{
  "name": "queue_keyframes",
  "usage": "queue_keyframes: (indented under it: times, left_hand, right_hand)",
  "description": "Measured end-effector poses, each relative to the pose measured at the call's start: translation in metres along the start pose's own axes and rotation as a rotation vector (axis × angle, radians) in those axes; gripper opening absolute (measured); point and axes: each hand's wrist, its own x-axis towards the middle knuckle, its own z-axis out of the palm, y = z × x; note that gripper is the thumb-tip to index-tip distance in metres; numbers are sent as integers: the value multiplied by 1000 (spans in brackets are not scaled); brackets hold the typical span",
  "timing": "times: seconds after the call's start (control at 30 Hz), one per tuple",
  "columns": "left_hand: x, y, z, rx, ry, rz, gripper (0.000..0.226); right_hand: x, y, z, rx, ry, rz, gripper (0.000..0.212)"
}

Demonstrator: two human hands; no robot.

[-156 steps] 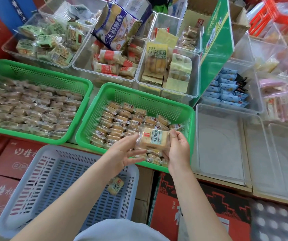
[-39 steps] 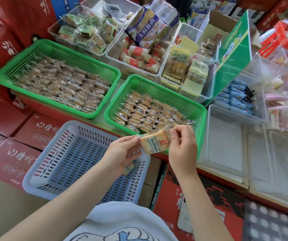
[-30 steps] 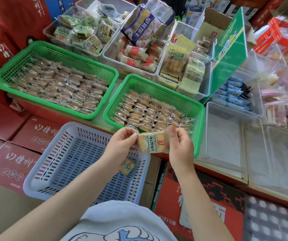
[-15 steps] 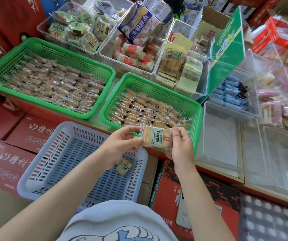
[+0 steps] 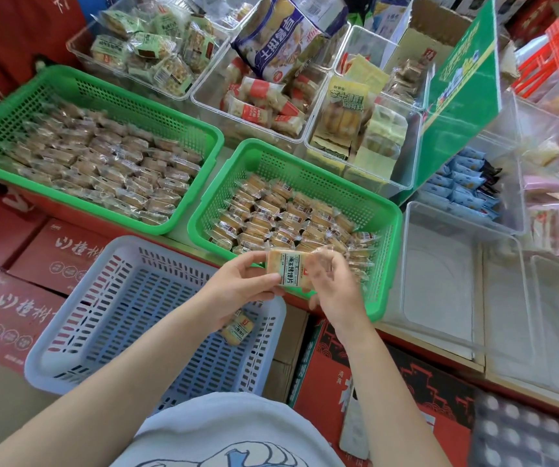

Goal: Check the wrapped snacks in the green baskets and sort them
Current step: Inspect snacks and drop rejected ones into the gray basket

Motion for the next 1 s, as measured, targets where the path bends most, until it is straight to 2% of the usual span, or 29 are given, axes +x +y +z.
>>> queue_keyframes:
  times: [0.03,0.1,0.2,0.27,0.37,0.47,0.53,0.6,0.7,0.8,0.87,0.97,1.0]
  left_hand:
    - [6,0,-1,40,22,6,38]
    - [19,0,-2,259,125,58,32]
    - [44,-3,-17,922,259,196,40]
    - [61,-8,-34,1351,197,205,48]
    - [75,-21,-61,1661,59,92,58]
    - [77,-26,-75,1717,35,89,70]
    - [78,-24,-74,1738,42,73,84]
    - [79,-24,-72,1743,66,60,87]
    - [80,-26,-72,1721,99,42,96]
    - [82,-27,-72,1707,97,30,99]
    - [83,-27,-73,1698,95,31,93]
    - [85,-25,-71,1643,120,52,73]
    - [86,-24,-68,1610,141,85,74]
  right_hand:
    - [3,2,-1,11,-39,16,26]
    - [10,10,-2,26,19,10,20]
    - [27,21,-10,-18,207,39,22]
    - [40,28,-14,-44,240,60,25]
    - [60,36,-9,-163,186,38,26]
    - [76,46,3,-342,38,-19,28]
    - [84,48,8,-662,-92,-94,30]
    - [89,46,13,-908,-175,-185,28]
    - [99,39,24,-940,-235,-182,27]
    - [111,35,32,-835,-293,-71,19]
    - [117,36,35,-866,-315,-16,21]
    - [126,45,43,-1025,-274,-10,23]
    - [129,48,45,-1064,-255,-6,21]
